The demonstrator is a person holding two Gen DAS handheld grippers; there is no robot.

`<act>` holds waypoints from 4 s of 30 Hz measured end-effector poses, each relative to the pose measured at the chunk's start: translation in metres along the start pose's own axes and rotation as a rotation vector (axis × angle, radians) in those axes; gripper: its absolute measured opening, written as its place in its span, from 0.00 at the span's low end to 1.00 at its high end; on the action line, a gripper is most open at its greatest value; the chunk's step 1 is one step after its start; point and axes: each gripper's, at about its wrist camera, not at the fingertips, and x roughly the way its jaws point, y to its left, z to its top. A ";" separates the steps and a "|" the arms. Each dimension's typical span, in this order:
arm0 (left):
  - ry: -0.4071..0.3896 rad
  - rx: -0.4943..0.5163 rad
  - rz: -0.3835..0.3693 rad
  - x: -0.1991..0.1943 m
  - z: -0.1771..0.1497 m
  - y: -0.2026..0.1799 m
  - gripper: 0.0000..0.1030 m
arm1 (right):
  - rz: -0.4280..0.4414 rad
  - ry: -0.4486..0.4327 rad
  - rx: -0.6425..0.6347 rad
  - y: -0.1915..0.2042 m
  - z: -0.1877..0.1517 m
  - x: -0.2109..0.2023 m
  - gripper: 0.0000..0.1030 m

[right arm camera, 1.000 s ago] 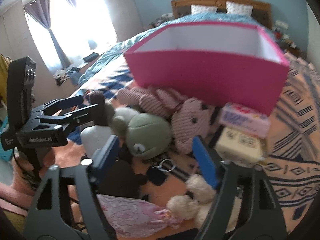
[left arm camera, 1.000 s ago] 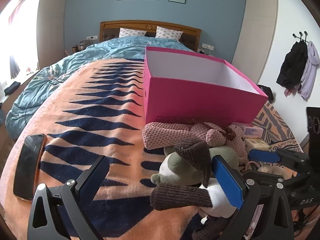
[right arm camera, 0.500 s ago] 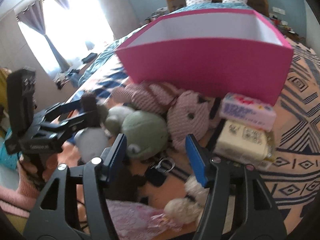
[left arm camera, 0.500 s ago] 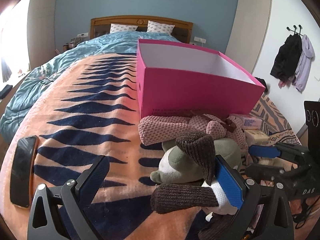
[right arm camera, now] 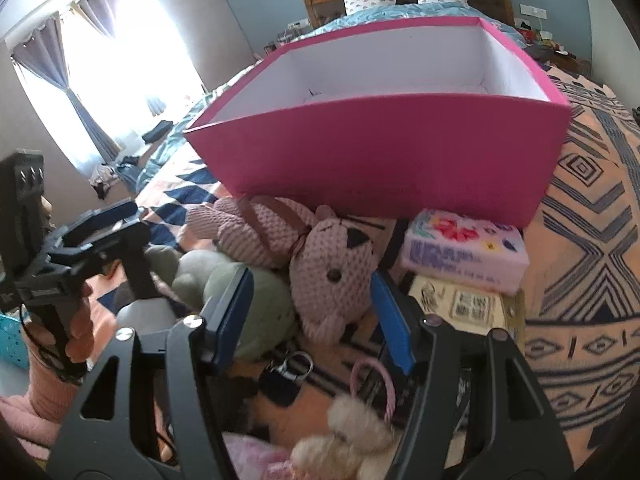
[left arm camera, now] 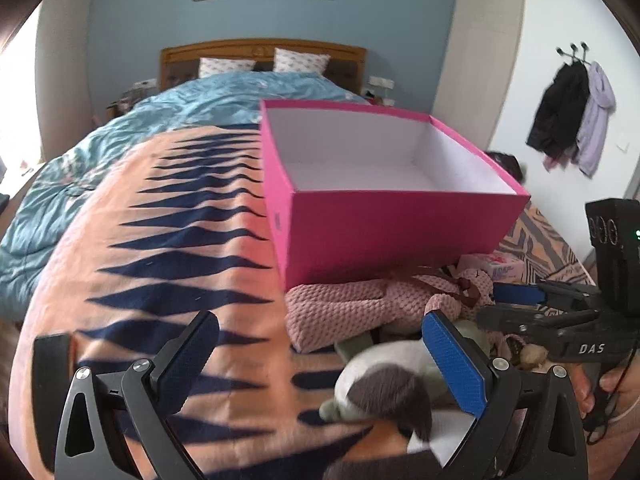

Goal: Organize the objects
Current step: 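Reach the right gripper toward the pink knitted bear beside the box, then grasp the pink knitted bear with the right gripper and lift it into the box, then open the right gripper to drop the bear and return to the toy pile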

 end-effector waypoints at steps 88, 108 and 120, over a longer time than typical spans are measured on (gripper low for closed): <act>-0.037 0.151 -0.145 0.001 0.101 -0.014 0.68 | 0.082 -0.017 -0.139 -0.029 0.126 -0.002 0.56; 0.041 0.201 -0.164 -0.037 -0.004 -0.045 0.68 | 0.263 0.134 -0.233 0.027 -0.028 -0.031 0.56; 0.181 0.182 -0.049 -0.024 -0.051 -0.029 0.68 | 0.234 0.243 -0.308 0.035 -0.073 -0.037 0.57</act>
